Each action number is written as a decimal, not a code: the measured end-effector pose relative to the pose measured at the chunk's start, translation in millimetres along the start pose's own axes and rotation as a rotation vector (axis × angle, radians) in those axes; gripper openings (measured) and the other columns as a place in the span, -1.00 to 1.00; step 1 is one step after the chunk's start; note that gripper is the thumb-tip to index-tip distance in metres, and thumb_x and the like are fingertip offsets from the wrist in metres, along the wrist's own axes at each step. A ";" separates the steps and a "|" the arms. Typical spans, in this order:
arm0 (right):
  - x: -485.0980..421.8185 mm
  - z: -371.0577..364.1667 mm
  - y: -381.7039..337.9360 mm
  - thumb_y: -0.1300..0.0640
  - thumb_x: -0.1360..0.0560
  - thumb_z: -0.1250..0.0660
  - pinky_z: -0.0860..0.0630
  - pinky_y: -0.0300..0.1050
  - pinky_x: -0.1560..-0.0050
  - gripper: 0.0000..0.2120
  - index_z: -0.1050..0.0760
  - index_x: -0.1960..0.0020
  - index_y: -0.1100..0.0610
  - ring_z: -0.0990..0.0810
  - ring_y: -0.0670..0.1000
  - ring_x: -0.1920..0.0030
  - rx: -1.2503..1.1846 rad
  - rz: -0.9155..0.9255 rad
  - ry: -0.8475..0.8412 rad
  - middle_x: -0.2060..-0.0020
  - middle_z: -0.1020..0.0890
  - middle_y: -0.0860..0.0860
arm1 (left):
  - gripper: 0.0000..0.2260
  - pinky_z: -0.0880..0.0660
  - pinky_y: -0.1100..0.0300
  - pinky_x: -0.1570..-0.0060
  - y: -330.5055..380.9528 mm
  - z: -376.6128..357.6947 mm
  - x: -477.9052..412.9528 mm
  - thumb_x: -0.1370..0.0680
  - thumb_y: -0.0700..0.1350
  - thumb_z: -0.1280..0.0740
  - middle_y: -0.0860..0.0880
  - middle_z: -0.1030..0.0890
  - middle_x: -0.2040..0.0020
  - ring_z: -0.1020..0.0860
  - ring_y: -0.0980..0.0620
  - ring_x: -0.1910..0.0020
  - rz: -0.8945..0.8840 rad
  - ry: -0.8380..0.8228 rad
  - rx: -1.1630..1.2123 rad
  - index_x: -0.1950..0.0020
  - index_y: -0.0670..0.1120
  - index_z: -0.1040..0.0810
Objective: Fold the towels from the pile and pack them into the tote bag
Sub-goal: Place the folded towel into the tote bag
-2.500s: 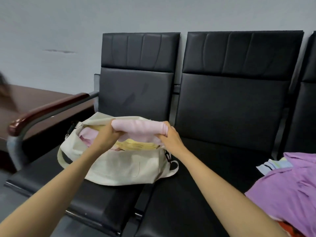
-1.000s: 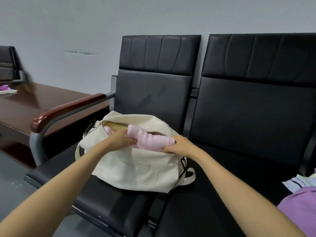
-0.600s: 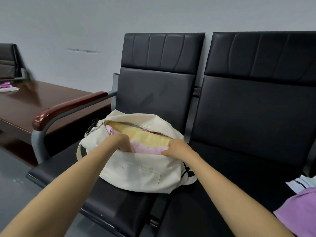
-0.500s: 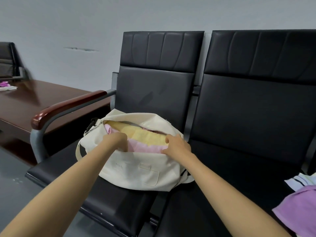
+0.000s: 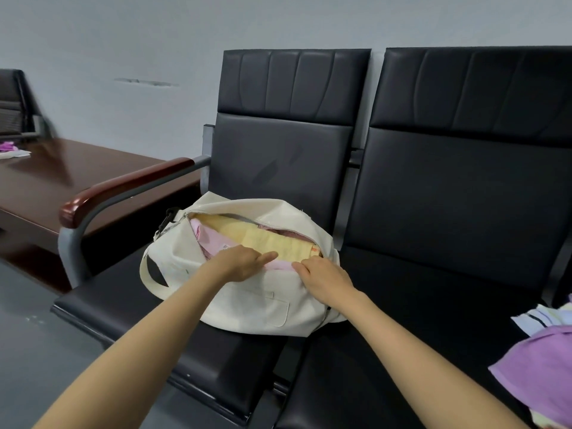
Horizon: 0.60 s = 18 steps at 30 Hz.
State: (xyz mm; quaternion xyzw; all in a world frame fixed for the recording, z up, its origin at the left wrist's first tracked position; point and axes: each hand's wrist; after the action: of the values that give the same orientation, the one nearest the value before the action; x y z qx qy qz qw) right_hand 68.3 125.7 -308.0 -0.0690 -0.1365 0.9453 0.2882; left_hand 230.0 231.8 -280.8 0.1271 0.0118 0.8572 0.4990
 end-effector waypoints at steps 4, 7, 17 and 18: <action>23.1 2.2 25.0 -0.02 -0.66 -0.03 -0.30 -0.03 -0.35 -0.64 -0.36 -0.41 -0.02 -0.31 0.02 -0.38 -0.189 -0.021 0.008 -0.36 -0.41 -0.05 | -0.64 -0.33 -0.02 -0.19 20.8 -12.3 5.5 -0.68 0.04 0.00 -0.14 -0.55 -0.14 -0.49 -0.17 -0.14 -0.011 0.247 -0.087 -0.18 -0.13 -0.49; 52.9 19.4 48.2 0.01 -0.63 -0.15 -0.28 -0.01 -0.40 -0.55 -0.20 -0.50 -0.05 -0.25 0.00 -0.44 -0.190 -0.064 0.027 -0.45 -0.30 -0.05 | -0.62 -0.41 0.06 -0.05 48.3 -27.3 15.6 -0.66 0.10 -0.05 -0.11 -0.56 -0.14 -0.51 -0.13 -0.12 -0.093 0.308 0.171 -0.19 -0.10 -0.53; 200.5 88.7 173.3 0.07 -0.57 -0.30 -0.40 -0.07 -0.27 -0.66 -0.44 -0.34 0.06 -0.46 0.04 -0.28 -0.191 -0.422 0.342 -0.30 -0.48 0.02 | -0.65 -0.43 0.01 -0.21 228.2 -43.4 33.6 -0.61 0.08 -0.21 -0.07 -0.53 -0.25 -0.50 -0.05 -0.21 -0.467 0.286 0.394 -0.32 -0.06 -0.48; 216.4 91.3 185.3 0.09 -0.56 -0.31 -0.39 -0.07 -0.27 -0.67 -0.46 -0.32 0.08 -0.47 0.05 -0.27 -0.193 -0.454 0.378 -0.29 -0.50 0.04 | -0.66 -0.45 0.00 -0.18 249.3 -46.3 37.1 -0.60 0.09 -0.22 -0.06 -0.55 -0.22 -0.52 -0.05 -0.18 -0.494 0.252 0.427 -0.30 -0.05 -0.49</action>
State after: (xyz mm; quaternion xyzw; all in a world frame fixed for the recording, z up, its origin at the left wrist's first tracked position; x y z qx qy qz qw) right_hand -226.7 80.2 -287.4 -0.2383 -0.1815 0.8099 0.5043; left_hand -10.5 143.5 -281.3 0.1150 0.2830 0.6977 0.6480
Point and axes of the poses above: each hand's wrist, its own x-axis away from the middle knuckle, its own z-axis out of the back of the hand, y = z × x
